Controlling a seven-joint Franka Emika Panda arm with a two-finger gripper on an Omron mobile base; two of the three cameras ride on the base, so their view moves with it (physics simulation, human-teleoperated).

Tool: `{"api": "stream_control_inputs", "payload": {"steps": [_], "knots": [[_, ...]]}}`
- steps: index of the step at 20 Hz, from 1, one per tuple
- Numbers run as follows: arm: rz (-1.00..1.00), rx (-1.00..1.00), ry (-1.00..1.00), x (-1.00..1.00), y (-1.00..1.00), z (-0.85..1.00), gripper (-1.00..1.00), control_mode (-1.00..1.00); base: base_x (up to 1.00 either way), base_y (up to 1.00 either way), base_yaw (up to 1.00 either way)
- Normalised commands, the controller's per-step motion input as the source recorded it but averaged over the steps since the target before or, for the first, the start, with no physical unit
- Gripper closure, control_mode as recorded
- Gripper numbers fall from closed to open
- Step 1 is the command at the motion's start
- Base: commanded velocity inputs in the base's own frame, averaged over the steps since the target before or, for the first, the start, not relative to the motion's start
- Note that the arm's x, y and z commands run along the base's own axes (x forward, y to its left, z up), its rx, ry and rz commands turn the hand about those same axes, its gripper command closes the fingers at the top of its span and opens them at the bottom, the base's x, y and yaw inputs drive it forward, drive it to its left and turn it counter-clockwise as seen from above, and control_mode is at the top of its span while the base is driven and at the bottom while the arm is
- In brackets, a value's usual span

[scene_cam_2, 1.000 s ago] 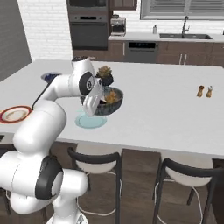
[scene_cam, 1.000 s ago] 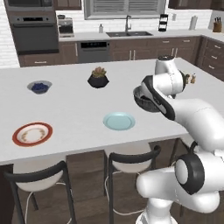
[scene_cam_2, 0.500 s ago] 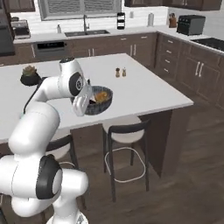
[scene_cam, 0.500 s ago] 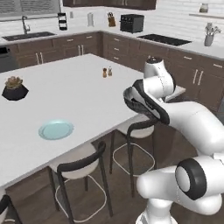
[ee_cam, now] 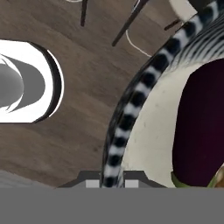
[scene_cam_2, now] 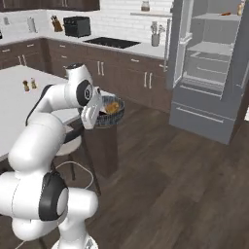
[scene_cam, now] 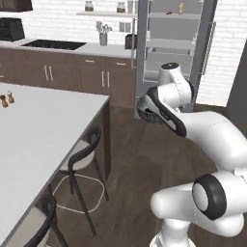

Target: Pick the chicken drumstick and eggplant from their plates and place them in the bowl. Then put the bowl in the fridge.

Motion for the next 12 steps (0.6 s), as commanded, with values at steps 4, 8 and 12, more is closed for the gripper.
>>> {"api": "stream_control_inputs", "payload": {"steps": [4, 8, 12], "knots": [[0.00, 0.00, 0.00, 0.00, 0.00, 0.00, 1.00, 1.00, 0.61, -0.33, -0.50], [0.00, 0.00, 0.00, 0.00, 0.00, 0.00, 1.00, 1.00, 0.85, -0.31, -0.10], [0.00, 0.00, 0.00, 0.00, 0.00, 0.00, 1.00, 1.00, 0.90, 0.00, -0.23]]}}
